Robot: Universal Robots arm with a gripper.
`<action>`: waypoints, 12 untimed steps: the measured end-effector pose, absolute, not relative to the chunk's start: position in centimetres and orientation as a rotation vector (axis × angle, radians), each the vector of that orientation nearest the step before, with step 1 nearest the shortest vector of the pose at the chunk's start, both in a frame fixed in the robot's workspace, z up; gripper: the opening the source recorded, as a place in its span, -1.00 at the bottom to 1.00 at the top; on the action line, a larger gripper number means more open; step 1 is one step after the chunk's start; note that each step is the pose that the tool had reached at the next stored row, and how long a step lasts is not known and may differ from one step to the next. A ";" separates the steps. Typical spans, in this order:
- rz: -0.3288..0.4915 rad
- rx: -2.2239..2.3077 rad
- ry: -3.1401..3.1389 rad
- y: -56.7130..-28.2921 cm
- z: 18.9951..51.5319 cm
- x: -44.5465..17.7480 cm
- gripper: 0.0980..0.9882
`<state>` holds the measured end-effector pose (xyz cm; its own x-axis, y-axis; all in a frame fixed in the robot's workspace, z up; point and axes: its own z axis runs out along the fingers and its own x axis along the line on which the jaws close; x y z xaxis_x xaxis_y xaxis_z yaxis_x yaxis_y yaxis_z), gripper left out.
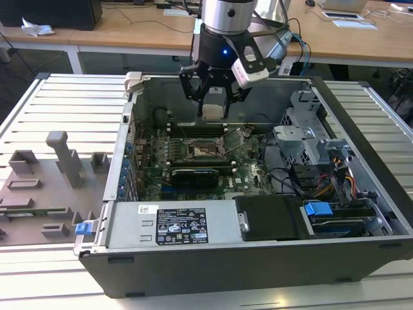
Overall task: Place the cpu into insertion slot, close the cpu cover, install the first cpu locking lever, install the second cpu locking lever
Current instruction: 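Place the cpu into insertion slot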
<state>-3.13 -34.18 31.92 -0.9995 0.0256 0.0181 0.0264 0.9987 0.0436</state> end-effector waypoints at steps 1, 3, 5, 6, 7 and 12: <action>-0.069 -0.041 -3.123 -34.2 31.8 -3.1 0.00; -0.068 -0.041 -3.123 -34.2 31.5 -3.1 0.00; -0.068 -0.041 -3.123 -34.2 31.2 -3.1 0.00; -0.068 -0.041 -3.123 -34.2 31.1 -3.1 0.00; -0.068 -0.041 -3.123 -34.2 31.0 -3.1 0.00; -0.069 -0.041 -3.123 -34.2 30.3 -3.1 0.00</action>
